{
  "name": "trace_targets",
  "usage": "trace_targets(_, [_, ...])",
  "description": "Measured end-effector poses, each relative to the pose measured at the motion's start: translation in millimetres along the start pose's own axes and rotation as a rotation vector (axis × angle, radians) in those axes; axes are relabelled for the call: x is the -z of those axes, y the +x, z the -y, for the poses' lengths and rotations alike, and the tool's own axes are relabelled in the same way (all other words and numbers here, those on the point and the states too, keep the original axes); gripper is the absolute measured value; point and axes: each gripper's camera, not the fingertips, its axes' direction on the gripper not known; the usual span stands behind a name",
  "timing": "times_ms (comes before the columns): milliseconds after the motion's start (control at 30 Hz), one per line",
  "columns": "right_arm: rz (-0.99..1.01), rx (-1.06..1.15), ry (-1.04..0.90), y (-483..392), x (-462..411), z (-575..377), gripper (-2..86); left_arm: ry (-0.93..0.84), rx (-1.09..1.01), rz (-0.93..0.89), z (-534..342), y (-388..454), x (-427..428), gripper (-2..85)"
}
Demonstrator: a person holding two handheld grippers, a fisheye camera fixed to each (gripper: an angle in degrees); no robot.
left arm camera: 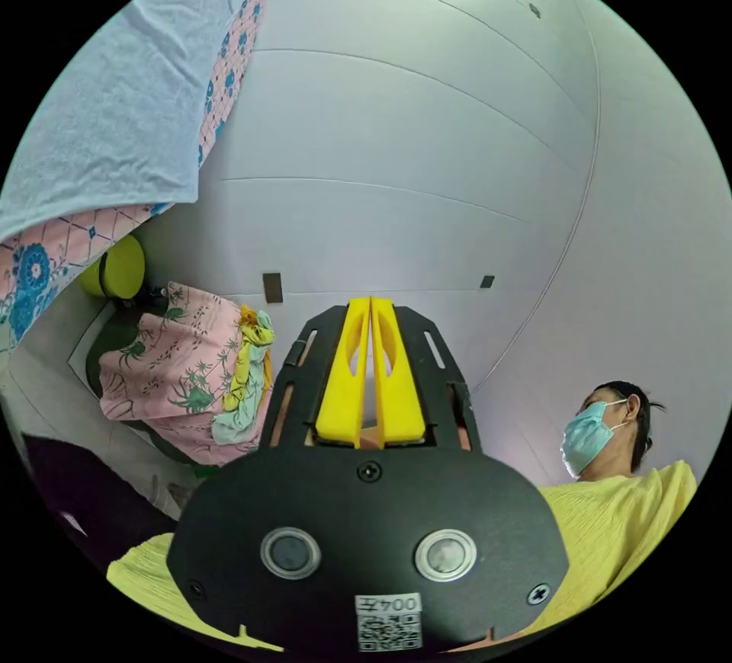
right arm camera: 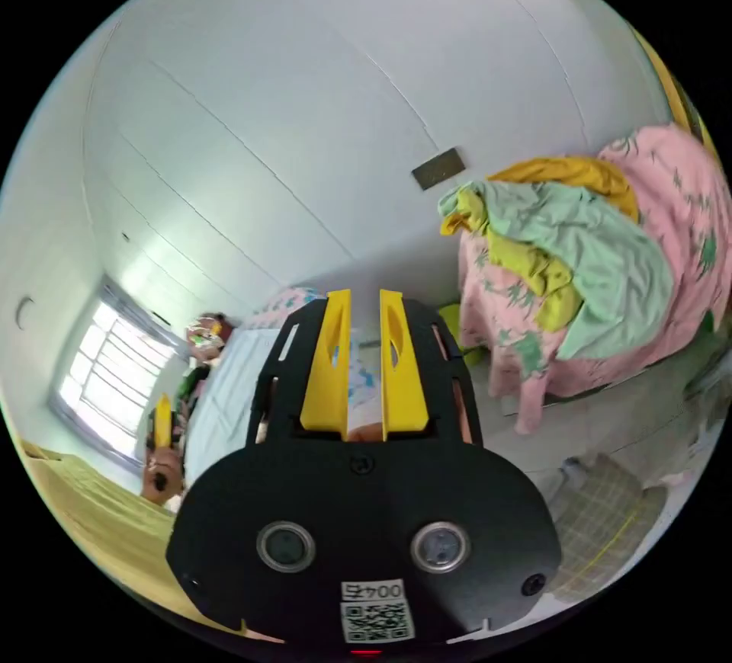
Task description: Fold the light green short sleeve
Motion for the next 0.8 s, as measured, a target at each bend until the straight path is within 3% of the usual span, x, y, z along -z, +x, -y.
trace_targets(200, [-0.261,0.096,-0.009,25,-49,153,7.7,-0.086,-0.016,0.061,53,-11,-69,0.1])
trace_targets(433, [-0.528,0.255,-0.241,81,-173,312,10.3,0.071,-0.054,0.124,76,-12,-141,0.1])
trace_targets(600, [-0.565,0.322,-0.400,113,-235,366,10.3,0.127,-0.045,0.152,77,-8,-194,0.1])
trace_targets(667, [-0.515,0.320,-0.474,126,-248,375,5.0,0.155,-0.061,0.163,78,-1,-207,0.1])
trace_targets(800, [-0.403,0.210,-0.343,151,-208,397,1.8,0.175,-0.095,0.192,84,13,-234,0.1])
